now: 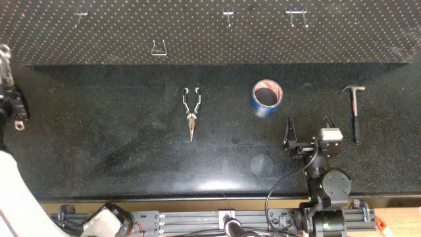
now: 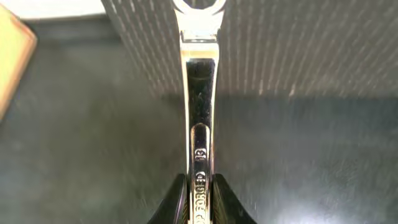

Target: Place Tools Onto Pegboard

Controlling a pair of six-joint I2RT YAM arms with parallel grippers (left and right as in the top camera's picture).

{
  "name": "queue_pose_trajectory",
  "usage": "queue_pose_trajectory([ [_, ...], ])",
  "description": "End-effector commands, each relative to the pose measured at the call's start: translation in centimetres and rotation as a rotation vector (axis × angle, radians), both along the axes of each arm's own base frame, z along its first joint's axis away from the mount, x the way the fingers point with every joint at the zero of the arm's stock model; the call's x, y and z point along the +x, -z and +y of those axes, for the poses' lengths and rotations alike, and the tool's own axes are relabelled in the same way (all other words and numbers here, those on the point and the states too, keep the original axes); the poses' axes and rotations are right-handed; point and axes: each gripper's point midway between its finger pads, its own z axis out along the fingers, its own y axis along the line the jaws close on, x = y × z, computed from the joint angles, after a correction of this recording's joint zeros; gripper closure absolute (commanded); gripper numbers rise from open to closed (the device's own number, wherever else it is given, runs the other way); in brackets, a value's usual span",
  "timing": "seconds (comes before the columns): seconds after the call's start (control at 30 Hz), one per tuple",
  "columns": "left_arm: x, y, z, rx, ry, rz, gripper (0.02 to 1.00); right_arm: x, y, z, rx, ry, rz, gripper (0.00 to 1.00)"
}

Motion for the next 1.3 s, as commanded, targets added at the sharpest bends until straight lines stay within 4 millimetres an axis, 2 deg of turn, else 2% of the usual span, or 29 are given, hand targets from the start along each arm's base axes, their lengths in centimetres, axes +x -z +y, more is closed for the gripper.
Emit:
queue_pose_trajectory([
  [0.03,3.2,-5.5,-2.1,0.063,-0.080,-0.189,0.989,0.0,0.0,0.3,-0.013,-0.018,-0.002,0.038],
  [0.07,5.0,-6.0,-6.3,0.074,-0.004,-0.196,0.989,0.0,0.0,0.3,-0.013,-0.018,-0.002,0.038],
  [0.1,6.1,-7.2,-9.7,0.071,0.005,-0.245,0.989,0.0,0.0,0.3,-0.013,-0.018,-0.002,0.038],
  [0.13,6.7,-8.4,-11.4,0.070,0.036,-0.291,0.989,0.0,0.0,0.3,-0.013,-0.018,-0.002,0.038],
  [0.2,7.3,-9.7,-13.1,0.047,0.066,-0.350,0.989,0.0,0.0,0.3,-0.013,-0.018,-0.002,0.038],
  [0.27,7.4,-8.0,-13.1,0.017,0.052,-0.321,0.989,0.0,0.0,0.3,-0.013,-0.018,-0.002,0.038],
  [0.33,7.0,-3.2,-13.2,-0.002,0.050,-0.225,0.991,0.0,0.0,0.3,-0.013,-0.018,-0.002,0.038],
  [0.37,6.8,-1.7,-13.2,-0.007,0.049,-0.198,0.989,0.0,0.0,0.3,-0.013,-0.018,-0.002,0.038],
  [0.43,6.8,-0.1,-13.2,-0.025,0.039,-0.176,0.991,0.0,0.0,0.3,-0.013,-0.018,-0.002,0.038],
  [0.5,7.4,0.2,-13.1,-0.033,0.032,-0.179,0.989,0.0,0.0,0.3,-0.013,-0.018,-0.002,0.038],
  [0.63,9.1,2.1,-12.6,-0.046,0.033,-0.153,0.989,0.0,0.0,0.3,-0.013,-0.018,-0.002,0.038],
  [0.73,10.1,2.1,-12.8,-0.053,0.049,-0.176,0.989,0.0,0.0,0.3,-0.013,-0.018,-0.002,0.038],
  [0.8,9.0,1.4,-13.6,-0.068,0.078,-0.204,0.989,0.0,0.0,0.3,-0.013,-0.018,-0.002,0.038],
  [0.83,6.9,-0.8,-13.7,-0.045,0.078,-0.288,0.989,0.0,0.0,0.3,-0.013,-0.018,-0.002,0.038],
  [0.87,5.7,-2.7,-13.4,-0.023,0.066,-0.367,0.989,0.0,0.0,0.3,-0.013,-0.018,-0.002,0.038],
  [0.9,4.9,-4.0,-13.0,-0.010,0.055,-0.412,0.991,0.0,0.0,0.3,-0.013,-0.018,-0.002,0.038],
  [0.93,4.5,-4.5,-13.0,-0.006,0.053,-0.425,0.989,0.0,0.0,0.3,-0.013,-0.018,-0.002,0.038],
  [1.0,3.8,-4.0,-13.7,-0.029,0.077,-0.410,0.989,0.0,0.0,0.3,-0.013,-0.018,-0.002,0.036],
  [1.03,3.2,-2.5,-14.1,-0.033,0.090,-0.418,0.989,0.0,0.0,0.3,-0.013,-0.018,-0.002,0.038],
  [1.1,2.8,-0.9,-14.2,-0.025,0.093,-0.440,0.989,0.0,0.0,0.3,-0.013,-0.018,-0.002,0.038],
  [1.3,5.8,2.0,-13.2,-0.022,0.077,-0.420,0.989,0.0,0.0,0.3,-0.013,-0.018,-0.002,0.038],
])
